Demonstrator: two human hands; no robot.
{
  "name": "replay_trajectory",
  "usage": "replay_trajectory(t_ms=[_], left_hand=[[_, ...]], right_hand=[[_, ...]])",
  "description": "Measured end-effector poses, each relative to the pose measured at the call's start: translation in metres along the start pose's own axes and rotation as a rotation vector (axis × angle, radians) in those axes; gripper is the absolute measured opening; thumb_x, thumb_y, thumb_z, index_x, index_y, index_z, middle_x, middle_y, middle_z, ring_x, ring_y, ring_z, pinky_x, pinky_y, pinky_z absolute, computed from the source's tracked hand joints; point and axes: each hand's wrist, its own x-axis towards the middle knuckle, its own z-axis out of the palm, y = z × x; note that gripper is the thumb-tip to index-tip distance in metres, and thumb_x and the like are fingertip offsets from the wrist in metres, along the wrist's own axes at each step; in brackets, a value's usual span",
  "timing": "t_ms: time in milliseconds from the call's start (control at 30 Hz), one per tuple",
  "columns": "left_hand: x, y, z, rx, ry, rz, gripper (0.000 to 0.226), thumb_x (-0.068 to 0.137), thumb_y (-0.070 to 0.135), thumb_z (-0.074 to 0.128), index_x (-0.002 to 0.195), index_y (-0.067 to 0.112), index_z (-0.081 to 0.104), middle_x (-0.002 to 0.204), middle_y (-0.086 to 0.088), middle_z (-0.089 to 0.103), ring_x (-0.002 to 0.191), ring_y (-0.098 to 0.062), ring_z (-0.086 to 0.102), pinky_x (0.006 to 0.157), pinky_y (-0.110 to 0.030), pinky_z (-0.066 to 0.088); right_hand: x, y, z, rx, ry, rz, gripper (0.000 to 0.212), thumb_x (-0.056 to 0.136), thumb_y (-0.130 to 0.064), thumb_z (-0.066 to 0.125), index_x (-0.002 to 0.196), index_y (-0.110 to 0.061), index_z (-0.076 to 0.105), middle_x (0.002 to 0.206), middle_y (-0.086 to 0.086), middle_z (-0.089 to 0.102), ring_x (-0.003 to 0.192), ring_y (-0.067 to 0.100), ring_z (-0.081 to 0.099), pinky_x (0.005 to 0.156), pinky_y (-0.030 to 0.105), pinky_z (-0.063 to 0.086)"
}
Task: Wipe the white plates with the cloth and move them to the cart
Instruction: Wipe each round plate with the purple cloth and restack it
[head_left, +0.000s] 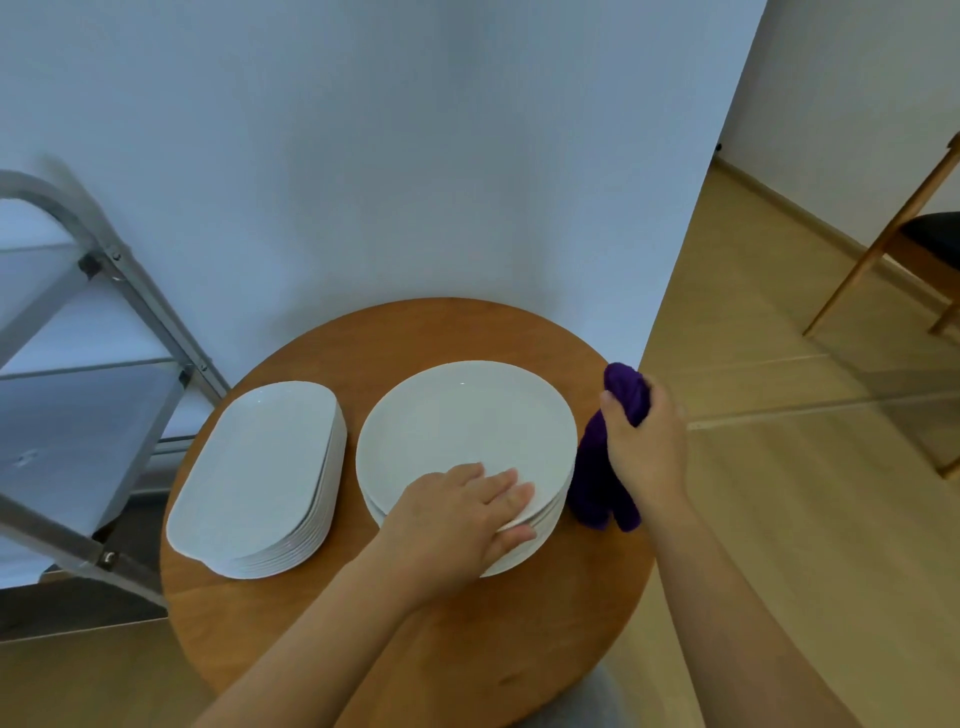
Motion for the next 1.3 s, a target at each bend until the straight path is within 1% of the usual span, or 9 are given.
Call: replay_trajectory(t_ms=[167,300,400,533,633,800,900,1033,1300], left_hand=[[-0.006,-0.003,0.007,-0.098,-0.031,-0.035,0.056,0.095,0.057,0.014,0.148,0.041,0.012,0.156,0.019,0.013,0.145,-0.012,0.011,0.114,-0.035,0.020],[-0.008,-0.005,0.009,-0.174,-0.011,-0.047,0.056,0.093,0.061,0.016,0.146,0.043,0.018,0.154,0.022,0.019,0.144,-0.010,0.014,0.113,-0.033,0.020],[-0.009,-0.006,0.010,-0.207,0.012,-0.066,0.061,0.089,0.066,0.015,0.145,0.043,0.023,0.151,0.024,0.023,0.143,-0.008,0.017,0.111,-0.031,0.021],[-0.009,-0.006,0.010,-0.273,0.058,-0.089,0.070,0.082,0.073,0.009,0.142,0.043,0.031,0.147,0.027,0.029,0.141,-0.003,0.020,0.110,-0.027,0.020],[-0.012,-0.005,0.011,-0.412,0.185,-0.118,0.064,0.086,0.069,0.019,0.137,0.040,0.042,0.141,0.025,0.041,0.137,-0.001,0.028,0.106,-0.021,0.017],[-0.013,-0.009,0.024,-0.580,0.794,-0.596,0.050,0.091,0.038,0.052,0.139,0.029,0.040,0.142,0.012,0.037,0.137,-0.013,0.027,0.107,-0.041,0.018],[-0.009,-0.010,0.032,-1.079,0.748,-0.884,0.065,0.092,0.032,0.057,0.146,0.036,0.021,0.154,0.010,0.024,0.142,-0.017,0.022,0.110,-0.040,0.021],[-0.002,-0.016,0.034,-1.180,0.818,-0.878,0.071,0.093,0.028,0.055,0.147,0.039,0.010,0.156,0.011,0.017,0.142,-0.017,0.018,0.111,-0.043,0.021],[-0.017,-0.022,0.049,-1.733,0.767,-0.917,0.064,0.090,0.040,0.054,0.146,0.037,0.023,0.149,0.011,0.034,0.136,-0.019,0.033,0.107,-0.043,0.033]], right_hand=[[-0.003,0.013,0.016,-0.135,-0.223,0.096,0.059,0.092,-0.046,0.050,0.144,-0.025,0.032,0.140,0.013,0.034,0.127,0.029,0.039,0.103,0.038,0.034],[0.007,0.017,0.018,-0.566,-0.785,0.058,0.053,0.102,-0.041,0.010,0.152,-0.026,0.006,0.160,0.007,-0.001,0.146,0.030,0.002,0.116,0.053,0.008],[0.011,0.003,0.012,-0.661,-0.612,0.051,0.060,0.099,-0.050,0.015,0.152,-0.022,0.009,0.158,0.010,0.015,0.143,0.034,0.015,0.113,0.052,0.018],[-0.007,-0.031,0.015,0.015,-0.265,0.019,0.040,0.098,-0.035,0.038,0.118,-0.005,0.056,0.112,0.009,0.061,0.104,0.019,0.053,0.083,0.032,0.043],[-0.018,-0.037,0.026,0.071,-0.440,0.026,0.047,0.099,-0.025,0.043,0.145,-0.014,0.035,0.148,-0.001,0.039,0.134,0.012,0.036,0.107,0.029,0.030],[-0.023,-0.026,0.034,0.176,-0.490,0.197,0.053,0.098,-0.010,0.041,0.147,-0.025,0.029,0.145,-0.001,0.040,0.127,0.019,0.042,0.094,0.031,0.044],[-0.025,-0.027,0.035,0.245,-0.462,0.217,0.049,0.098,-0.015,0.044,0.145,-0.027,0.033,0.139,-0.002,0.046,0.117,0.016,0.047,0.083,0.027,0.048],[-0.034,-0.027,0.032,0.299,-0.456,0.277,0.048,0.097,-0.027,0.049,0.143,-0.029,0.036,0.135,-0.003,0.049,0.120,0.020,0.050,0.094,0.041,0.050],[-0.001,-0.039,0.023,0.270,-0.471,0.162,0.014,0.094,-0.035,0.053,0.105,-0.028,0.058,0.100,-0.017,0.056,0.093,0.005,0.052,0.065,0.018,0.038]])
